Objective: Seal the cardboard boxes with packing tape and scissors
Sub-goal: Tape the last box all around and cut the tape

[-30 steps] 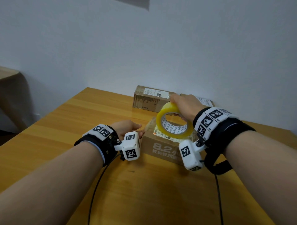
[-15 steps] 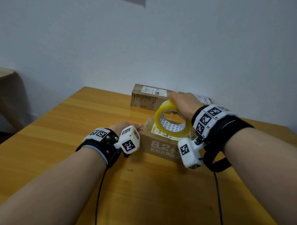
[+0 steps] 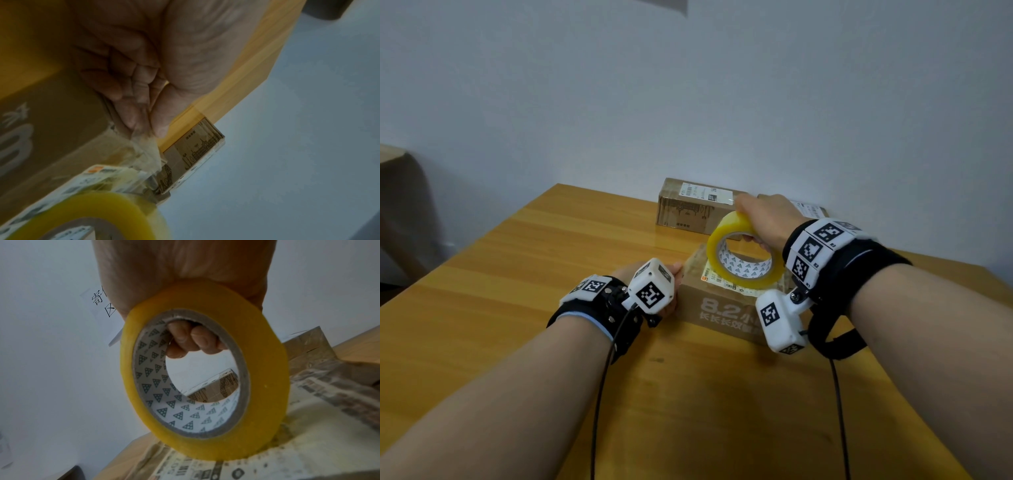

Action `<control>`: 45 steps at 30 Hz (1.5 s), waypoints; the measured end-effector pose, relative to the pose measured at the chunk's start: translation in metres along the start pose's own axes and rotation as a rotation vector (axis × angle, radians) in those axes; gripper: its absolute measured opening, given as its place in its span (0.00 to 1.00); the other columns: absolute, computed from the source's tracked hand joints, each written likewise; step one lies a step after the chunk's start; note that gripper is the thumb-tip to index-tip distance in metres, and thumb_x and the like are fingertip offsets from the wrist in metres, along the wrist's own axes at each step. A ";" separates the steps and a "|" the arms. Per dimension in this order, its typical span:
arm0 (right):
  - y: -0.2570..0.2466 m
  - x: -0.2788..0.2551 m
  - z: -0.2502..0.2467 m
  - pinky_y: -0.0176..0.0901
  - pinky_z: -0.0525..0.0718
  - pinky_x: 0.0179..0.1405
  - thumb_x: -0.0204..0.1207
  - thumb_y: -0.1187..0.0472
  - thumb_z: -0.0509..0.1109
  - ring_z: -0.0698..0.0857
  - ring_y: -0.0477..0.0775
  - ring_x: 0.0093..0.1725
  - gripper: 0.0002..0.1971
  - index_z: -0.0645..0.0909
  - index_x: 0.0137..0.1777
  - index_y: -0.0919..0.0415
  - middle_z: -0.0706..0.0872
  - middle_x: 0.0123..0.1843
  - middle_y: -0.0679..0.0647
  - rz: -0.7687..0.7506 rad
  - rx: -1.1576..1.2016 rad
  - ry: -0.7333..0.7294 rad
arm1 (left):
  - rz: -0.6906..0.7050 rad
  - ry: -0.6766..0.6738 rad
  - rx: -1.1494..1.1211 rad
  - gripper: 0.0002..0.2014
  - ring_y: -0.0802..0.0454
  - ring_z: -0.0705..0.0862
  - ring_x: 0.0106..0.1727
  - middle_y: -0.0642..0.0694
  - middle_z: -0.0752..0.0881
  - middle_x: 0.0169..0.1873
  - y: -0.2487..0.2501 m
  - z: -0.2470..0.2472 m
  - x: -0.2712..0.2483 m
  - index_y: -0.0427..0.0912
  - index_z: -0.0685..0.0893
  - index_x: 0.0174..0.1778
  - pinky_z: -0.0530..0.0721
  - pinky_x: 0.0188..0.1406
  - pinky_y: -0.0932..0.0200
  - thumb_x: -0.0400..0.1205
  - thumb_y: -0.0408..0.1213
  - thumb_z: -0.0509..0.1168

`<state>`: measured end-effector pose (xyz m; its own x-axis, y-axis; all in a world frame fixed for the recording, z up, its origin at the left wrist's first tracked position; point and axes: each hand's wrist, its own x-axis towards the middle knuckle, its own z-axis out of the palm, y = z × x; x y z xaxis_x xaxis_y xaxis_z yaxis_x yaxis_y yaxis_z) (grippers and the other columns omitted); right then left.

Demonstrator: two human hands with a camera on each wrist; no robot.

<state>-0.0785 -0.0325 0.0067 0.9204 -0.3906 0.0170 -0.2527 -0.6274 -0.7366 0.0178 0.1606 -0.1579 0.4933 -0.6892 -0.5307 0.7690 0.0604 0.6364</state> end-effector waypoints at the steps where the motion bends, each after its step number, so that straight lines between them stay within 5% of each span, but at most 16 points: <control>1: 0.000 0.000 0.000 0.48 0.76 0.36 0.71 0.43 0.62 0.75 0.55 0.24 0.21 0.81 0.35 0.62 0.78 0.18 0.50 0.001 0.000 0.001 | 0.009 0.066 0.010 0.17 0.51 0.77 0.23 0.46 0.77 0.25 0.003 0.001 -0.001 0.39 0.83 0.49 0.79 0.25 0.62 0.89 0.47 0.54; 3: 0.000 -0.001 -0.001 0.47 0.76 0.36 0.72 0.44 0.62 0.75 0.54 0.24 0.20 0.81 0.34 0.61 0.77 0.15 0.48 0.002 -0.002 0.002 | 0.007 0.105 -0.029 0.18 0.50 0.80 0.16 0.47 0.82 0.21 0.007 0.009 -0.008 0.41 0.85 0.37 0.79 0.16 0.63 0.88 0.43 0.57; 7: 0.002 -0.001 -0.001 0.45 0.76 0.35 0.74 0.43 0.61 0.76 0.53 0.24 0.22 0.82 0.34 0.62 0.78 0.16 0.48 0.000 -0.020 0.029 | 0.085 0.143 -0.024 0.07 0.52 0.76 0.20 0.48 0.79 0.25 0.001 0.030 -0.035 0.44 0.79 0.39 0.78 0.19 0.63 0.79 0.39 0.71; 13: 0.002 0.000 0.000 0.43 0.74 0.33 0.75 0.43 0.58 0.78 0.53 0.23 0.23 0.81 0.30 0.60 0.81 0.16 0.49 -0.013 -0.064 0.035 | 0.276 0.318 -0.059 0.04 0.56 0.77 0.14 0.46 0.81 0.21 -0.002 0.054 -0.049 0.38 0.79 0.48 0.77 0.14 0.66 0.81 0.30 0.67; 16: 0.002 0.001 -0.001 0.42 0.72 0.31 0.78 0.44 0.56 0.78 0.52 0.23 0.24 0.81 0.30 0.60 0.81 0.16 0.49 -0.038 -0.092 0.030 | 0.319 0.376 -0.096 0.15 0.54 0.84 0.24 0.43 0.84 0.34 -0.004 0.050 -0.045 0.40 0.77 0.61 0.81 0.17 0.64 0.80 0.26 0.67; 20: 0.004 0.002 0.000 0.39 0.75 0.28 0.81 0.48 0.55 0.77 0.46 0.23 0.18 0.81 0.43 0.59 0.81 0.19 0.49 -0.028 -0.080 0.002 | 0.343 0.404 -0.008 0.21 0.50 0.83 0.37 0.41 0.84 0.40 -0.006 0.056 -0.044 0.39 0.74 0.70 0.85 0.30 0.59 0.82 0.23 0.64; 23: 0.005 0.001 -0.002 0.45 0.77 0.36 0.80 0.47 0.55 0.78 0.53 0.25 0.22 0.80 0.32 0.60 0.81 0.17 0.49 -0.044 -0.088 0.013 | 0.290 0.402 0.176 0.23 0.48 0.79 0.33 0.41 0.80 0.38 -0.005 0.063 -0.046 0.35 0.69 0.76 0.80 0.21 0.61 0.84 0.24 0.61; 25: 0.005 0.000 -0.002 0.45 0.77 0.37 0.81 0.49 0.55 0.78 0.54 0.26 0.23 0.78 0.29 0.60 0.80 0.17 0.49 -0.057 -0.098 0.016 | 0.277 0.411 0.240 0.20 0.48 0.77 0.28 0.42 0.77 0.35 -0.003 0.069 -0.048 0.35 0.71 0.73 0.75 0.11 0.67 0.85 0.23 0.58; 28: 0.006 0.001 -0.002 0.45 0.74 0.36 0.81 0.47 0.55 0.79 0.53 0.26 0.24 0.79 0.29 0.59 0.81 0.18 0.49 -0.067 -0.104 0.016 | 0.223 0.448 0.259 0.09 0.47 0.75 0.23 0.43 0.75 0.32 0.001 0.072 -0.050 0.37 0.76 0.55 0.72 0.11 0.67 0.85 0.22 0.54; 32: 0.009 0.003 -0.002 0.44 0.75 0.37 0.79 0.45 0.56 0.79 0.52 0.25 0.24 0.81 0.30 0.59 0.82 0.19 0.49 -0.049 -0.074 0.007 | 0.172 0.406 0.297 0.14 0.47 0.81 0.18 0.39 0.84 0.30 0.001 0.075 -0.053 0.34 0.80 0.50 0.77 0.14 0.64 0.84 0.20 0.50; 35: 0.008 -0.001 -0.002 0.45 0.76 0.37 0.78 0.44 0.57 0.79 0.54 0.25 0.24 0.81 0.28 0.60 0.81 0.17 0.49 -0.031 -0.041 0.008 | 0.148 0.462 0.378 0.20 0.48 0.75 0.21 0.43 0.81 0.21 -0.006 0.078 -0.053 0.38 0.83 0.38 0.73 0.21 0.59 0.86 0.23 0.48; 40: 0.005 -0.004 -0.003 0.45 0.78 0.36 0.73 0.42 0.59 0.79 0.54 0.24 0.23 0.83 0.34 0.61 0.84 0.19 0.50 0.011 -0.017 0.021 | 0.150 0.533 0.613 0.24 0.51 0.73 0.23 0.40 0.83 0.36 -0.012 0.081 -0.060 0.44 0.85 0.62 0.74 0.20 0.61 0.83 0.20 0.50; 42: 0.003 -0.004 -0.003 0.43 0.75 0.34 0.74 0.42 0.59 0.79 0.54 0.24 0.23 0.82 0.32 0.61 0.83 0.18 0.50 0.015 -0.033 0.030 | 0.152 0.545 0.798 0.22 0.52 0.74 0.19 0.41 0.83 0.30 -0.013 0.082 -0.063 0.47 0.86 0.57 0.74 0.18 0.63 0.83 0.20 0.51; 44: 0.002 -0.005 -0.003 0.43 0.75 0.34 0.75 0.43 0.58 0.79 0.55 0.25 0.24 0.82 0.30 0.61 0.83 0.18 0.50 0.016 -0.039 0.026 | 0.126 0.557 0.866 0.15 0.55 0.74 0.15 0.45 0.81 0.21 -0.012 0.084 -0.069 0.38 0.85 0.48 0.74 0.18 0.67 0.84 0.22 0.54; 45: 0.001 -0.006 -0.003 0.43 0.74 0.33 0.75 0.43 0.58 0.79 0.55 0.25 0.24 0.82 0.30 0.61 0.83 0.18 0.50 0.017 -0.038 0.026 | 0.133 0.566 0.889 0.12 0.54 0.78 0.20 0.43 0.84 0.24 -0.009 0.085 -0.070 0.32 0.86 0.50 0.77 0.24 0.66 0.83 0.24 0.56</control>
<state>-0.0857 -0.0330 0.0079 0.9078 -0.4188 0.0227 -0.2799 -0.6453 -0.7108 -0.0586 0.1473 -0.0788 0.8448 -0.2659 -0.4643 0.2341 -0.5967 0.7675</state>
